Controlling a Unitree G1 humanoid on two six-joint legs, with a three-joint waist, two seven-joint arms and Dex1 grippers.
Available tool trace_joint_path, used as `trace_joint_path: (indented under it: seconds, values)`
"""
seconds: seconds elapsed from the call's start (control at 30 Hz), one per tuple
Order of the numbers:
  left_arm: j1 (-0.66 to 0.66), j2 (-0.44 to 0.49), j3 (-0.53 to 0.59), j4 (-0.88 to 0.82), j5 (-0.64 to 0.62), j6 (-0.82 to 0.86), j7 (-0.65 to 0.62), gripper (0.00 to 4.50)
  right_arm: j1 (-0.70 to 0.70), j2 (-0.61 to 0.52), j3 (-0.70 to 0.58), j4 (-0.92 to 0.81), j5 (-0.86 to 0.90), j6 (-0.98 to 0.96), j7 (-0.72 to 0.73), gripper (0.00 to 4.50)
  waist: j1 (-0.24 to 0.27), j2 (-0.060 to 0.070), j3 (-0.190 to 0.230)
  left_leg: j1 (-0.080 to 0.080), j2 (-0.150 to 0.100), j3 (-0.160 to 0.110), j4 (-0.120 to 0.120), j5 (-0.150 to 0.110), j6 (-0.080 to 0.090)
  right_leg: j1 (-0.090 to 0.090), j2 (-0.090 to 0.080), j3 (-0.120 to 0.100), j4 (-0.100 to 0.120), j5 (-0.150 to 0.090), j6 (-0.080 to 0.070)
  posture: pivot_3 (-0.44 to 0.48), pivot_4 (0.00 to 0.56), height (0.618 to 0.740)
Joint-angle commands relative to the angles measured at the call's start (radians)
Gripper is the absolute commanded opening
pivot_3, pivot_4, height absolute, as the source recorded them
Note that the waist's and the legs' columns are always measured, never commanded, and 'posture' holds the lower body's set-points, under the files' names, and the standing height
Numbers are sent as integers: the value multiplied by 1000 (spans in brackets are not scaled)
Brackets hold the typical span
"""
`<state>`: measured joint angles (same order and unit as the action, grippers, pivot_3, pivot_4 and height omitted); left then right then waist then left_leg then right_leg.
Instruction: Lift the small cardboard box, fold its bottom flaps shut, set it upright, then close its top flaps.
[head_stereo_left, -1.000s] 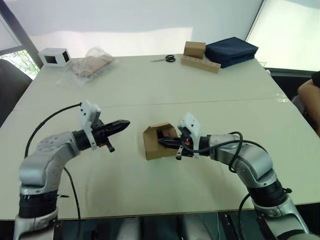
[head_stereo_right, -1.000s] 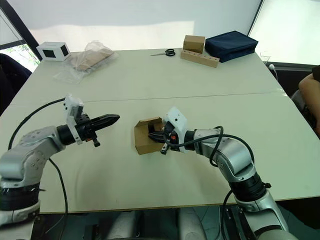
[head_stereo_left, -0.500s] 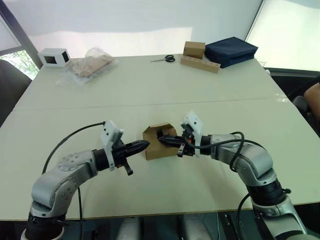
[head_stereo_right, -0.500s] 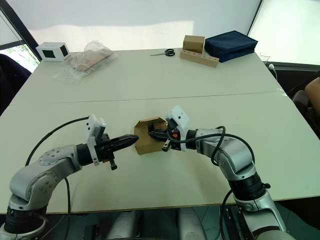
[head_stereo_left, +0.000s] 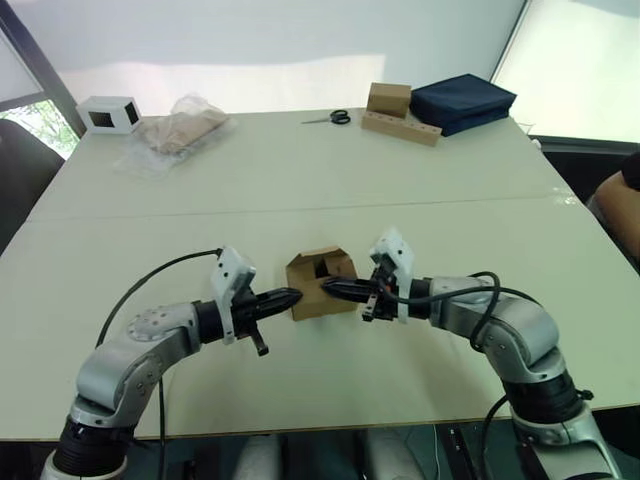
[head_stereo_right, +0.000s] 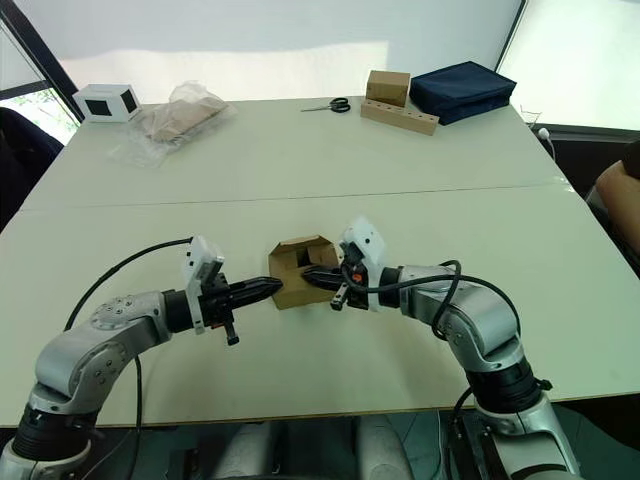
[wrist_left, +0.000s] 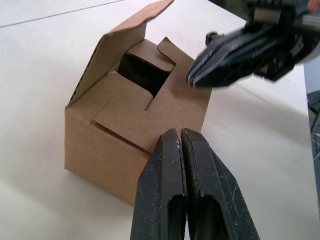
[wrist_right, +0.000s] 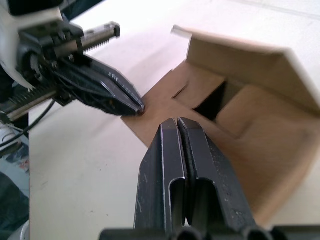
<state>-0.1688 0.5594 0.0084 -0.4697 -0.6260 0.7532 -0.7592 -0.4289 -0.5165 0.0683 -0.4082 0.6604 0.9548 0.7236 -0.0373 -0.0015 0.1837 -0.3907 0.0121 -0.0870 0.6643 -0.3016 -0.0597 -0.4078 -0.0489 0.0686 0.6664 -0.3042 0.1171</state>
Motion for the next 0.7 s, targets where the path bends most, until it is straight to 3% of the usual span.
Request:
trace_joint_path:
  seconds: [0.03, 0.17, 0.33, 0.7]
  values:
    - [-5, 6, -21, 7, 11, -22, -10, 83, -91, -17, -106, 20, 89, -1, 39, 0, -2, 0, 0, 0, 0, 0, 0, 0, 0, 0, 0, 0, 0, 0, 0, 0, 150, 740]
    - [-7, 3, -30, 16, 17, -39, -9, 83, -216, -4, -121, 137, 86, -14, 37, 0, -5, 0, 0, 0, 0, 0, 0, 0, 0, 0, 1, 0, 0, 0, 0, 0, 150, 740]
    - [-26, 1, -35, 45, 25, -59, -4, 83, -330, 20, -22, 297, -31, -71, 35, 0, -3, 0, 0, 0, 0, 0, -1, 0, 1, 0, 0, 0, -1, 0, 0, 0, 150, 740]
    - [-43, 6, -24, 60, 16, -64, -4, 83, -394, 47, 125, 418, -158, -99, 102, 0, -4, 0, 0, 0, 0, 0, -1, 0, 0, 0, 0, 0, -1, 0, 0, 0, 150, 740]
